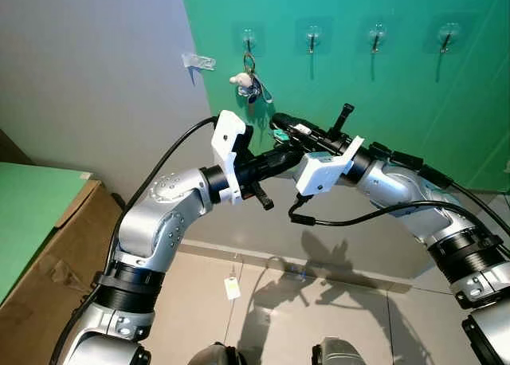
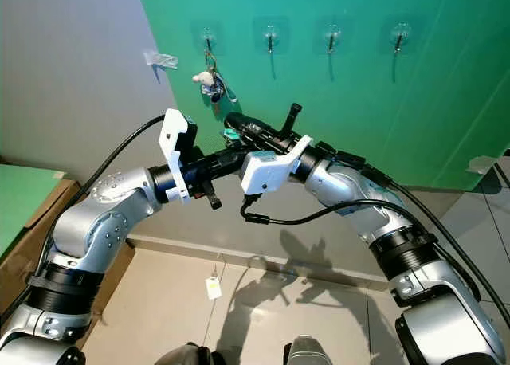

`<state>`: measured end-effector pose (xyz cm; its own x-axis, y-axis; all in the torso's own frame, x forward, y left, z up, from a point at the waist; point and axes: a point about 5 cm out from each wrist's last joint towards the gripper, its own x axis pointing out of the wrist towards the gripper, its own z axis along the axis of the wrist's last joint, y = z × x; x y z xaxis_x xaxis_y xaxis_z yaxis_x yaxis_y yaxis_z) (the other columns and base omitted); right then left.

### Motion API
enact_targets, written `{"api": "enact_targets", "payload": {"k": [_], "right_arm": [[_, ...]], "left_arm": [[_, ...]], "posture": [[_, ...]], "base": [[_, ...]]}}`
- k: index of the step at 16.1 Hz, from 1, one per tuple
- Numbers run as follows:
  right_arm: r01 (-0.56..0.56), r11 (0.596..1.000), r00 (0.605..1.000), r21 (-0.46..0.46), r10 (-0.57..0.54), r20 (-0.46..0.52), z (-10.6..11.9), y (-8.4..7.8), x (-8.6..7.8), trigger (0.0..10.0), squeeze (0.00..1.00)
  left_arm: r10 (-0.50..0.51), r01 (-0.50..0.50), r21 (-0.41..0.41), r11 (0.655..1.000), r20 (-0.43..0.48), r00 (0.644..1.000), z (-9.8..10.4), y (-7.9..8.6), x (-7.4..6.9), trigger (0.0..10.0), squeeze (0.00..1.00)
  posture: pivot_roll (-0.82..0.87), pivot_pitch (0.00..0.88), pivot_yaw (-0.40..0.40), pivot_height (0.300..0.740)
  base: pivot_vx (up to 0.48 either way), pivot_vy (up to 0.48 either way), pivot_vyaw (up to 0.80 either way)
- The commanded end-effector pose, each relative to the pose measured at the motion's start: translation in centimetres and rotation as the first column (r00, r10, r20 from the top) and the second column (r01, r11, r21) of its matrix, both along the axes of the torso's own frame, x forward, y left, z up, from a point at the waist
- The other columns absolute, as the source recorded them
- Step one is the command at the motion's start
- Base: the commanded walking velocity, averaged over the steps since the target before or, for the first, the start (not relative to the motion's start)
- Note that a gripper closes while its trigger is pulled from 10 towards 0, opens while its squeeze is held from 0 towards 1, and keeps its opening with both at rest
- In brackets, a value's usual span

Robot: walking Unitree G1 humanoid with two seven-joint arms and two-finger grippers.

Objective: Hang keys on a hook

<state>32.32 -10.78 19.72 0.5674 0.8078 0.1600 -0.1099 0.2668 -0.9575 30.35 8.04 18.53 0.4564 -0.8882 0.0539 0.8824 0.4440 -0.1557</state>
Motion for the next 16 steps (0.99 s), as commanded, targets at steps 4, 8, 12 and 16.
{"api": "enact_targets", "payload": {"k": [4, 8, 12, 16], "right_arm": [[0.035, 0.999, 0.999, 0.007, -0.035, -0.027, -0.1, -0.6, 0.3, 10.0, 1.00], [0.061, 0.998, 0.996, 0.020, -0.060, -0.063, -0.3, -0.9, 0.5, 10.0, 1.00], [0.120, 0.991, 0.991, 0.052, -0.116, -0.068, -0.1, -1.7, 1.0, 10.0, 1.00], [0.428, 0.861, 0.904, 0.274, -0.407, -0.131, 1.4, -5.7, 3.3, 10.0, 1.00]], "left_arm": [[0.033, -0.031, -0.031, 0.999, 0.070, 0.997, 1.4, 1.1, 0.1, 0.0, 0.00], [0.034, -0.032, -0.029, 0.999, 0.071, 0.997, 1.4, 1.2, 0.2, 0.0, 0.00], [0.036, -0.035, -0.021, 0.999, 0.080, 0.996, 1.5, 1.3, 0.3, 0.0, 0.00], [0.052, -0.059, 0.058, 0.997, 0.113, 0.992, 1.2, 1.9, 0.7, 0.0, 0.00]], "posture": [[-0.26, 0.067, 0.135, 0.717], [-0.25, 0.062, 0.136, 0.717], [-0.26, 0.053, 0.138, 0.717], [-0.25, 0.053, 0.140, 0.717]], "base": [[0.000, 0.000, 0.00], [0.000, 0.000, 0.00], [0.000, 0.000, 0.00], [0.000, 0.000, 0.00]]}}
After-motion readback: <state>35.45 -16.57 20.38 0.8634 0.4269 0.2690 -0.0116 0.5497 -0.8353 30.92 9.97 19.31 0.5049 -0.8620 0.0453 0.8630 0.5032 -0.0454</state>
